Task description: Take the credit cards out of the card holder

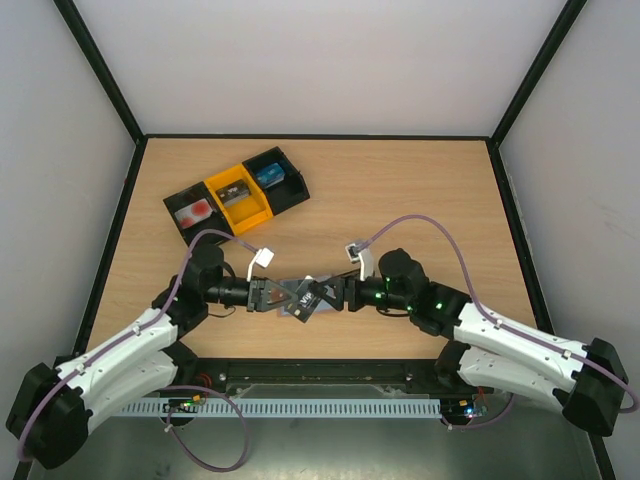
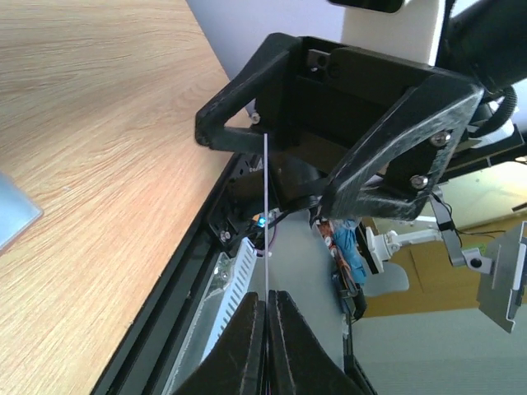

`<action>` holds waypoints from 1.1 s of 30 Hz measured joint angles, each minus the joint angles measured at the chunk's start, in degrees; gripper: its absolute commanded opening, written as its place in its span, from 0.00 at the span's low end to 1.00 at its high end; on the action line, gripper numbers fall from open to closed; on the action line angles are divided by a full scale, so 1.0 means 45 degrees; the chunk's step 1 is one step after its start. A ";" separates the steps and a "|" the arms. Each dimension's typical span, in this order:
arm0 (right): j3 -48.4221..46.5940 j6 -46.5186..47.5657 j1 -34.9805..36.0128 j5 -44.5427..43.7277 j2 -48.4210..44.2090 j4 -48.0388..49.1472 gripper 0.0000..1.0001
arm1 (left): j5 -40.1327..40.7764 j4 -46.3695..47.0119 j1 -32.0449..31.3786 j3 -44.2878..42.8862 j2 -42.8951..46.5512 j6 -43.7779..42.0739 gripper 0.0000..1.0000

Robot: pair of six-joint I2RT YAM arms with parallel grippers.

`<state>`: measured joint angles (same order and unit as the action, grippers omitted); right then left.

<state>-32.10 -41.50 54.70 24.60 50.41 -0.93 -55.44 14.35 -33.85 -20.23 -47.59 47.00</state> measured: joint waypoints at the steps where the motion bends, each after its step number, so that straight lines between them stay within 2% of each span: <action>1: 0.0000 0.0019 -0.0039 0.0301 0.0039 0.0024 0.61 | -0.0073 -0.0063 0.0000 -0.0058 0.0029 -0.0073 0.03; 5: 0.0000 0.0044 -0.0146 0.1234 0.0277 0.0364 0.44 | -0.0330 -0.0073 0.0000 -0.0131 0.0180 -0.0107 0.03; 9: 0.0015 -0.0199 -0.0175 0.2161 0.0559 0.1049 0.11 | -0.0481 0.0019 0.0000 -0.0126 0.0413 -0.0010 0.03; 10: 0.0024 -0.0214 -0.0180 0.2259 0.0563 0.1151 0.04 | -0.0500 0.0029 0.0000 -0.0126 0.0476 -0.0005 0.03; 11: 0.0034 -0.0296 -0.0189 0.2351 0.0554 0.1273 0.02 | -0.0510 0.0029 0.0000 -0.0126 0.0544 0.0000 0.03; 13: 0.0063 -0.0476 -0.0209 0.2521 0.0486 0.1564 0.02 | -0.0476 -0.0010 0.0005 -0.0126 0.0627 0.0000 0.17; 14: 0.0078 -0.0554 -0.0214 0.2579 0.0418 0.1729 0.02 | -0.0398 -0.0044 0.0015 -0.0126 0.0631 0.0068 0.32; 17: 0.0180 -0.0845 -0.0223 0.2487 0.0233 0.2171 0.02 | -0.0073 -0.0151 0.0015 -0.0131 0.0743 0.0257 0.60; 21: 0.0510 -0.1491 -0.0243 0.1957 0.0078 0.2759 0.02 | 0.0787 0.0131 0.0015 -0.0102 0.1501 0.1404 0.82; 23: 0.0719 -0.2016 -0.0243 0.1608 0.0053 0.3283 0.02 | 0.1438 0.0287 0.0015 -0.0097 0.2025 0.1817 0.86; 27: 0.1015 -0.3390 -0.0248 0.0704 0.0180 0.4707 0.02 | 0.3060 0.0340 0.0024 -0.0097 0.3036 0.2793 0.87; 30: 0.1239 -0.4580 -0.0248 0.0049 0.0495 0.6086 0.02 | 0.4211 0.0340 0.0024 -0.0087 0.3444 0.3371 0.86; 33: 0.1326 -0.5639 -0.0248 -0.0510 0.1015 0.7315 0.02 | 0.4964 0.0437 0.0024 0.0053 0.3473 0.3920 0.81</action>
<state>-26.13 -66.87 53.58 22.31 54.98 31.99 -33.10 16.32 -33.74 -19.99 -31.97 64.64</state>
